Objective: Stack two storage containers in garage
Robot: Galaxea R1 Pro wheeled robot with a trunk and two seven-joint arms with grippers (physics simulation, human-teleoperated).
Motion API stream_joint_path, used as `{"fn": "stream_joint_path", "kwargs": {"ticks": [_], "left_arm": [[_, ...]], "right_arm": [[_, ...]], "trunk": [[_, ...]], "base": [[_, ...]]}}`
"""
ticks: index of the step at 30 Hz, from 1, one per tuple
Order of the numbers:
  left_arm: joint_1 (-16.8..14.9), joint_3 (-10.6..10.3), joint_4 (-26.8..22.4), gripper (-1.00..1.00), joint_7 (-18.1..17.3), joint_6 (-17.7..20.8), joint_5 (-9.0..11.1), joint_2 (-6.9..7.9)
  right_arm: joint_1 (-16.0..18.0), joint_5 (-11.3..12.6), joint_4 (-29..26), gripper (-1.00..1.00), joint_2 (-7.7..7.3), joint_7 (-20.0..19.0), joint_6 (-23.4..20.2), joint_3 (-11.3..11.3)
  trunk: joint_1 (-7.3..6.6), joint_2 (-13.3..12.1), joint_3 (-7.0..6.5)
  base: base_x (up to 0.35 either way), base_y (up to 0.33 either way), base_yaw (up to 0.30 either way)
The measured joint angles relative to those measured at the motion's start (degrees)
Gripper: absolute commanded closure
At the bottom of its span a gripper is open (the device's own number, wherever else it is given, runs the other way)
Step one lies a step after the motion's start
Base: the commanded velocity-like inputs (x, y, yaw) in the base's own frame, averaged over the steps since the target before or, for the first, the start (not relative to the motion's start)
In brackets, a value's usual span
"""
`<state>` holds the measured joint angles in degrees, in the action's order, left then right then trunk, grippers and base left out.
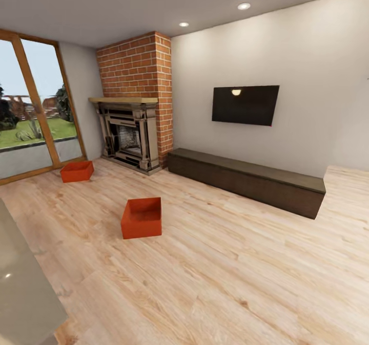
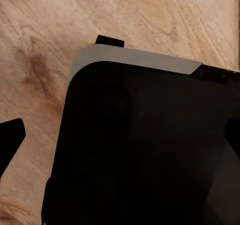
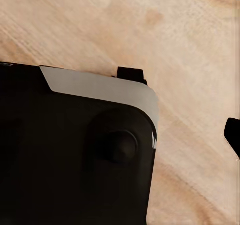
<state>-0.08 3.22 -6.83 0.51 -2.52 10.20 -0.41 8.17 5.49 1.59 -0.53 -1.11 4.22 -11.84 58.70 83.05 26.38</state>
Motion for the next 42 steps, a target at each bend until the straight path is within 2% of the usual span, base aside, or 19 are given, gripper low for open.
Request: {"fn": "stream_joint_path", "kwargs": {"ticks": [42], "left_arm": [[0.00,0.00,0.00,-1.00,-0.01,0.00,-0.01,0.09]], "right_arm": [[-0.01,0.05,0.00,-1.00,-0.17,0.02,0.14,0.00]], "trunk": [[0.00,0.00,0.00]], "base": [[0.322,0.000,0.000]]}}
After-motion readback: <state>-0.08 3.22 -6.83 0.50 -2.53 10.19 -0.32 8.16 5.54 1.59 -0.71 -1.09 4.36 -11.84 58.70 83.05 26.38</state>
